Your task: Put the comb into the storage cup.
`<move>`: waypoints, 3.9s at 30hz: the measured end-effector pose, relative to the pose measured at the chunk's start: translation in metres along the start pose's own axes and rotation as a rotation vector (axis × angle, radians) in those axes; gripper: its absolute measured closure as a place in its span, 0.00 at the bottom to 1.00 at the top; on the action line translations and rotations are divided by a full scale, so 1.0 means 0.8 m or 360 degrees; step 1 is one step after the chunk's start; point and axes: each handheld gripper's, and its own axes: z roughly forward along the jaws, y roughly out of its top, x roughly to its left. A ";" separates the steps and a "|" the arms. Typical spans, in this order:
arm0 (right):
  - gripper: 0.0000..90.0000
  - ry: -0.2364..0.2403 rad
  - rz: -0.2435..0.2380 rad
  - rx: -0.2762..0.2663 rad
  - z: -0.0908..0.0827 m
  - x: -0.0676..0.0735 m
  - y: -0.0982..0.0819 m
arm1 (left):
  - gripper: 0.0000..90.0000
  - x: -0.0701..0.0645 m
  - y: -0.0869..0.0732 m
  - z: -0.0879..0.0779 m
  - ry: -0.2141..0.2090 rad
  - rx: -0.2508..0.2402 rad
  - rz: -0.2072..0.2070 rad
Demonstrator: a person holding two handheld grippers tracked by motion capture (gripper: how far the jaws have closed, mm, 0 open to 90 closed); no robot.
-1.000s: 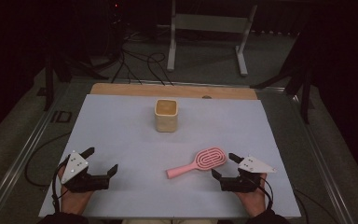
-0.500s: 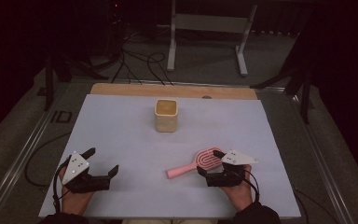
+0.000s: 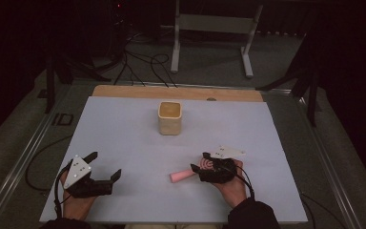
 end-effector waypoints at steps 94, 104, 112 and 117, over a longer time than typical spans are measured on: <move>0.28 -0.0314 0.0042 -0.0378 -0.134 -0.063 -0.054 | 0.00 0.004 -0.004 -0.004 0.0014 -0.0017 -0.0030; 0.16 -0.0332 0.0068 -0.0518 -0.149 -0.074 -0.076 | 0.00 0.010 -0.008 -0.003 0.0025 -0.0032 -0.0056; 0.17 -0.0319 0.0099 -0.0466 -0.147 -0.076 -0.076 | 0.00 0.016 -0.010 -0.008 0.0079 -0.0076 -0.0089; 0.16 -0.0282 0.0104 -0.0429 -0.142 -0.076 -0.075 | 0.00 0.016 -0.012 -0.007 0.0089 -0.0065 -0.0082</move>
